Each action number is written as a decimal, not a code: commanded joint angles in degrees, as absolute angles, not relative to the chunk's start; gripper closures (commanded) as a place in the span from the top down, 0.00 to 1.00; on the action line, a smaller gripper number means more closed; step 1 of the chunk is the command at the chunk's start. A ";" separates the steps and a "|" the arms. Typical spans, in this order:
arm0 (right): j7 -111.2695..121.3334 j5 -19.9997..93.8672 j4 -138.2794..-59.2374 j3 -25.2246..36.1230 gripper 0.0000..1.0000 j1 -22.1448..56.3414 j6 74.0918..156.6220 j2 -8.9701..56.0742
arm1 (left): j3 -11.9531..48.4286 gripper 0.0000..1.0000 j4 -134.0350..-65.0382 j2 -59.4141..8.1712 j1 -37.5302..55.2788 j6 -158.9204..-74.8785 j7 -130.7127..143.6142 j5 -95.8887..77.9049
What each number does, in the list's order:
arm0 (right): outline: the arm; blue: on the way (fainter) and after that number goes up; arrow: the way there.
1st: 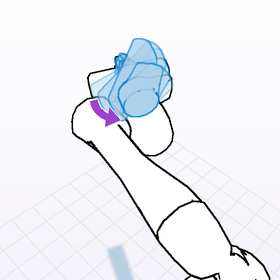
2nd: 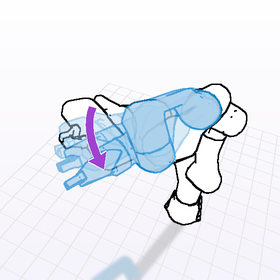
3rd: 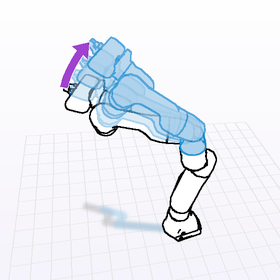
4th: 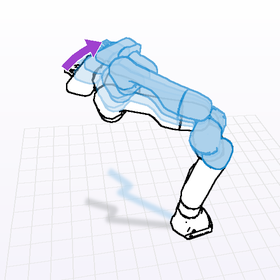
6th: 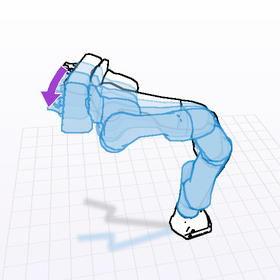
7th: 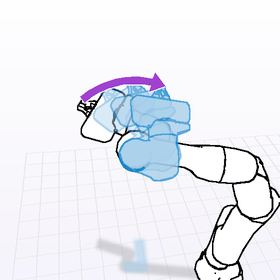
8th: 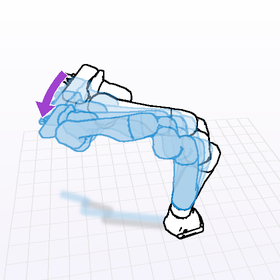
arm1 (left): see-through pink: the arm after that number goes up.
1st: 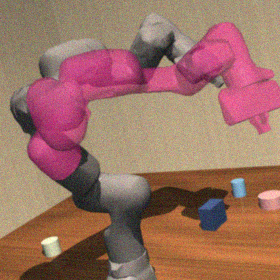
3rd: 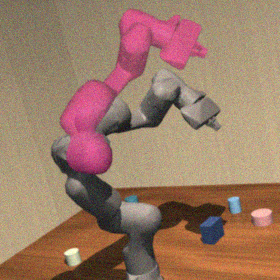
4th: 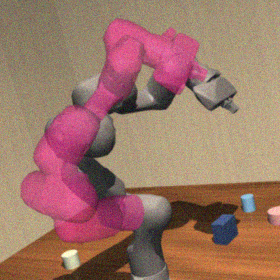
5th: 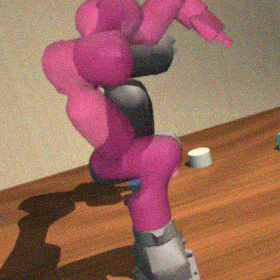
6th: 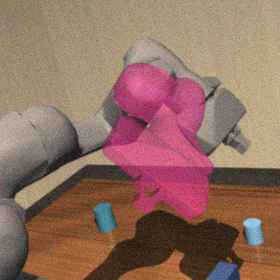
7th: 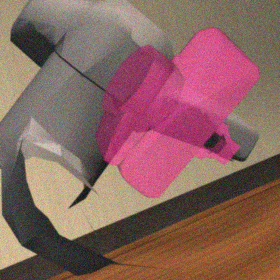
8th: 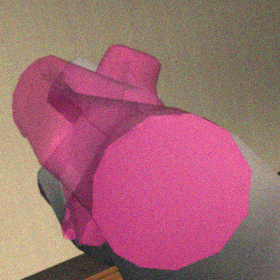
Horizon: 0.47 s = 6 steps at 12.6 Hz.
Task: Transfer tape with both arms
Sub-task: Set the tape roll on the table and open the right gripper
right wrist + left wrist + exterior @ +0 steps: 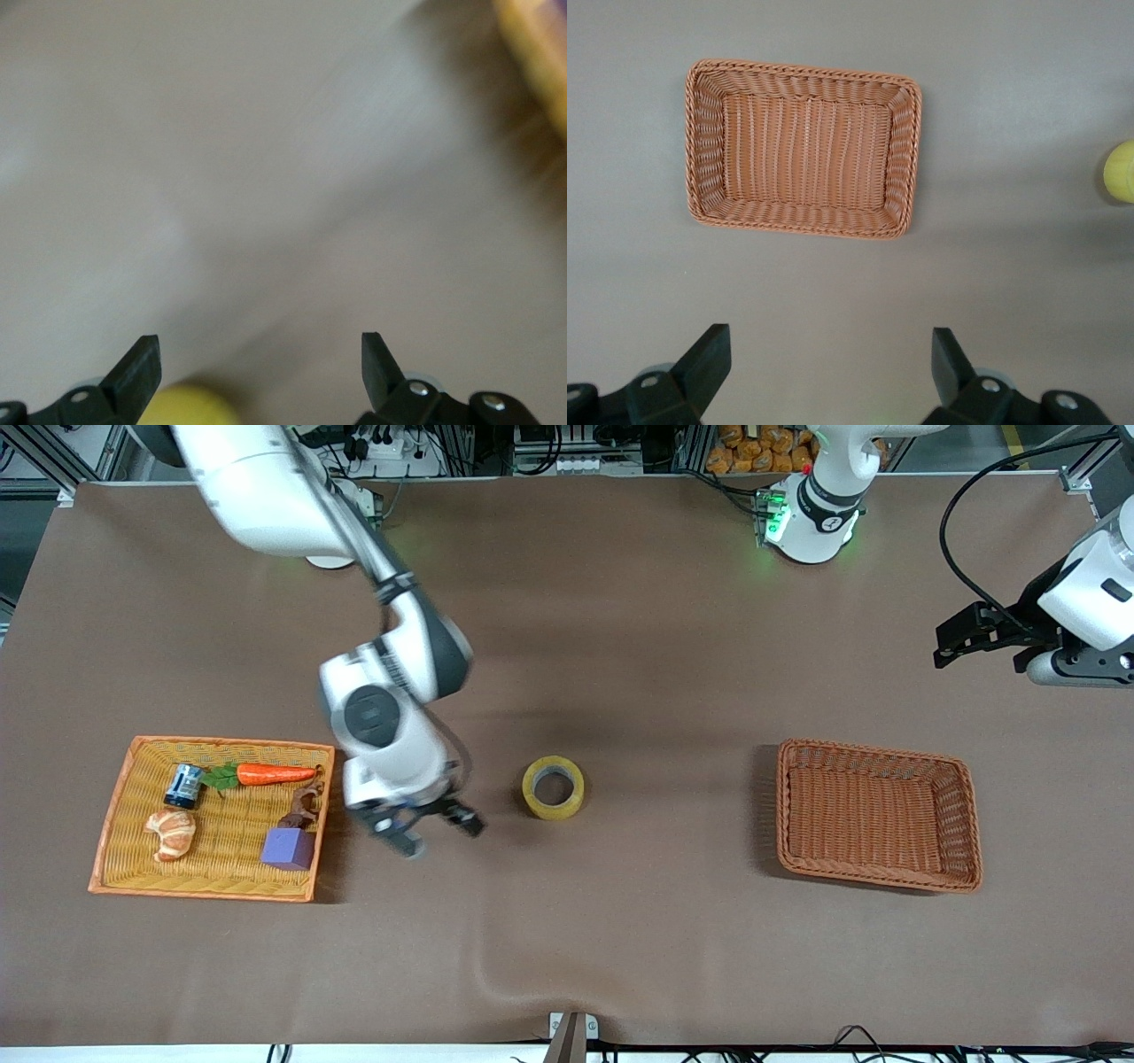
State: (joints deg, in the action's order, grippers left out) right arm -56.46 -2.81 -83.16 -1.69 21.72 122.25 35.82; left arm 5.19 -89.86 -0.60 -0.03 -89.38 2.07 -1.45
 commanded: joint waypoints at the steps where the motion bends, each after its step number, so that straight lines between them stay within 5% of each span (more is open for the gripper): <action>1: -41.29 -3.43 -85.60 -2.99 1.00 13.74 115.78 31.48 | 5.45 1.00 -90.44 -0.09 0.09 -89.03 2.72 -2.72; 6: -17.97 -3.25 -87.01 -3.08 1.00 2.48 101.28 22.34 | 5.80 1.00 -90.44 0.00 0.09 -88.95 3.08 -2.46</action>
